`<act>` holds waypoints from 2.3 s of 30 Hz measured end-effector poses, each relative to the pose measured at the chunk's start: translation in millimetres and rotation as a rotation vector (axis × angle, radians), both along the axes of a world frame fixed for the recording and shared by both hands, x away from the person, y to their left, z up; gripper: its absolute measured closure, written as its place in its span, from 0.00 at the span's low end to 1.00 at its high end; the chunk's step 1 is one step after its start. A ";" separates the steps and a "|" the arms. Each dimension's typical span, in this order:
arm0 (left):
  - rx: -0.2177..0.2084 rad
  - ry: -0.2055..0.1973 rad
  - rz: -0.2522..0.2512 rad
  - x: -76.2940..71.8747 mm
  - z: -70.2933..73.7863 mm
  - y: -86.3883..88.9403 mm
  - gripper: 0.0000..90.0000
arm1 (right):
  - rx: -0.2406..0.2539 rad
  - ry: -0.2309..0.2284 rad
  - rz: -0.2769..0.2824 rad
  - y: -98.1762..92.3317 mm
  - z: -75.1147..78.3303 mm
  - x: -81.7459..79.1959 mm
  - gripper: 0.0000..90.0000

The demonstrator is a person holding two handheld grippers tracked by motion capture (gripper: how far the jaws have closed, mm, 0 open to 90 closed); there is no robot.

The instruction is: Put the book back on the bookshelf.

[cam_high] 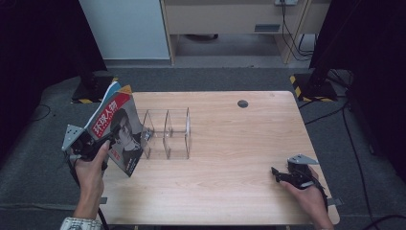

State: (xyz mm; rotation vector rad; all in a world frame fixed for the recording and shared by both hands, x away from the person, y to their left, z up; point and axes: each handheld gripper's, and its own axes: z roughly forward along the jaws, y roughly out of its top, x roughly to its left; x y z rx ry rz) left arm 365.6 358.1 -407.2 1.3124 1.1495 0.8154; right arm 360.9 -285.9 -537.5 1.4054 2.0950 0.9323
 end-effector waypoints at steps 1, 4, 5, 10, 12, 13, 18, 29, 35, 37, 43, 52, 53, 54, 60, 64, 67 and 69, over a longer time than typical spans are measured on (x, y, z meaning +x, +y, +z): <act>0.011 0.005 -0.007 -0.1 0.4 -1.7 0.13 | 0.000 0.000 0.000 0.0 0.0 0.0 0.27; 0.022 0.007 -0.007 -0.6 0.6 -2.7 0.09 | 0.000 0.000 0.000 0.0 0.0 0.0 0.27; 0.021 0.013 -0.008 -0.8 0.5 -3.1 0.07 | 0.000 0.000 0.000 0.0 0.0 0.0 0.27; 0.029 0.019 -0.012 -1.6 -0.7 -3.8 0.05 | 0.000 0.000 0.001 -0.1 0.0 0.1 0.27; 0.036 0.019 -0.013 -2.5 -0.8 -4.3 0.04 | 0.000 0.000 0.002 -0.1 0.0 0.1 0.27; 0.057 0.024 -0.014 -3.6 -1.2 -5.6 0.03 | 0.000 0.000 0.002 -0.1 0.0 0.1 0.27; 0.080 0.028 -0.030 -9.1 -3.4 -8.4 0.02 | 0.001 0.001 0.002 0.1 0.0 0.2 0.27; 0.102 0.035 -0.046 -20.0 -11.6 -14.0 0.02 | 0.003 0.003 0.008 1.6 0.0 -0.5 0.26; 0.114 0.038 -0.050 -22.6 -11.4 -14.6 0.02 | 0.003 0.004 0.010 1.5 0.0 -0.6 0.26; 0.116 0.042 -0.051 -22.5 -11.5 -14.5 0.02 | 0.004 0.004 0.009 1.7 0.0 -0.6 0.26; 0.122 0.048 -0.048 -22.7 -10.6 -13.6 0.02 | 0.003 0.005 0.009 1.7 0.0 -0.5 0.25; 0.155 0.077 -0.074 -32.5 -10.7 -10.2 0.03 | 0.004 0.006 0.006 2.6 -0.1 -0.8 0.24; 0.157 0.077 -0.075 -34.0 -10.7 -9.7 0.03 | 0.003 0.006 0.007 2.6 -0.1 -0.8 0.24; 0.157 0.077 -0.075 -34.0 -10.7 -9.7 0.03 | 0.003 0.006 0.007 2.6 -0.1 -0.8 0.24; 0.169 0.086 -0.088 -41.0 -12.6 -7.7 0.03 | 0.001 0.003 0.011 2.6 -0.1 -0.9 0.24; 0.178 0.091 -0.090 -44.0 -14.0 -5.6 0.04 | 0.002 0.004 0.011 2.6 -0.2 -0.9 0.24; 0.183 0.100 -0.095 -47.1 -16.7 -3.6 0.05 | 0.002 0.004 0.010 2.7 -0.1 -1.0 0.24; 0.185 0.105 -0.097 -49.2 -18.1 -2.7 0.05 | 0.002 0.004 0.010 2.7 -0.1 -1.0 0.24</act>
